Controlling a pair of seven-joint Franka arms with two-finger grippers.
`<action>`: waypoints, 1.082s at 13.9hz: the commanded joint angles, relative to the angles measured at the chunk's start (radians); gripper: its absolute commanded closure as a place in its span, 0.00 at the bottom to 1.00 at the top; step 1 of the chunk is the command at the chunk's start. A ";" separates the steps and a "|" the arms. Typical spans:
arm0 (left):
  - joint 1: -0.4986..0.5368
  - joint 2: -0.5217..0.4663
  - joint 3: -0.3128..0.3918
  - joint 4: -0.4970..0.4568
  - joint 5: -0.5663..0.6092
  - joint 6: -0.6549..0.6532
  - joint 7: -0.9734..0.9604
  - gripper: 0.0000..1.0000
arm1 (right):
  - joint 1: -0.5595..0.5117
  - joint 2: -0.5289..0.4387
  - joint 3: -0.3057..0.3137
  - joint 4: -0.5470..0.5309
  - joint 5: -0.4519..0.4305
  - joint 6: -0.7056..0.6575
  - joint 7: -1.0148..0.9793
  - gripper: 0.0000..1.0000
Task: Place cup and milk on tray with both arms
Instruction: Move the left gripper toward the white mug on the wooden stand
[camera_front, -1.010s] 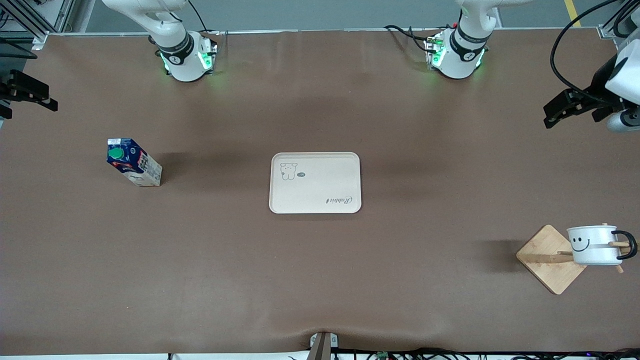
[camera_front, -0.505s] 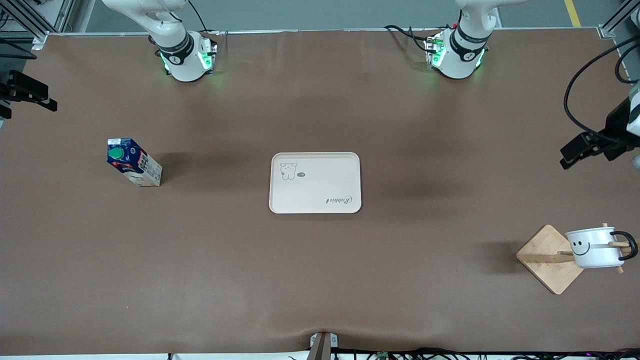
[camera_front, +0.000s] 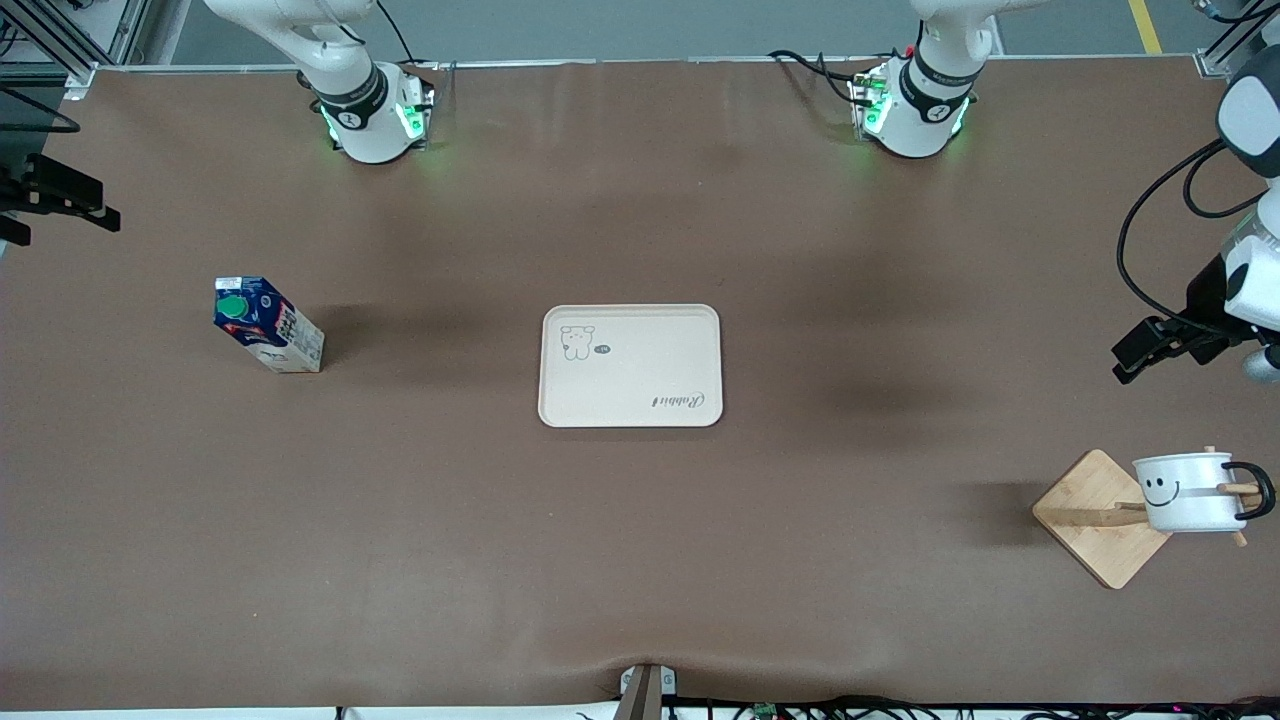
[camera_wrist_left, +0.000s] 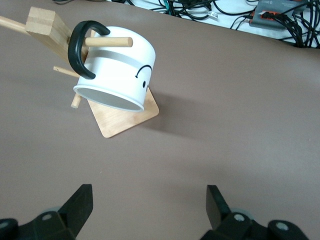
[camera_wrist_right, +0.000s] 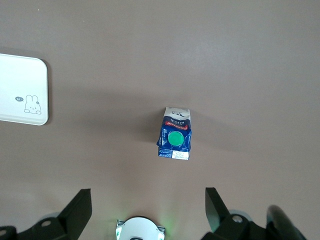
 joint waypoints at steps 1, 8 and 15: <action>0.028 -0.055 -0.006 -0.139 -0.017 0.161 -0.019 0.00 | -0.008 -0.003 0.005 0.002 -0.005 0.002 0.013 0.00; 0.057 0.013 -0.006 -0.268 -0.027 0.527 -0.042 0.00 | -0.009 -0.001 0.005 0.002 -0.006 0.005 0.011 0.00; 0.053 0.129 -0.006 -0.251 -0.027 0.771 -0.054 0.00 | -0.027 0.019 0.005 0.004 -0.003 0.011 0.016 0.00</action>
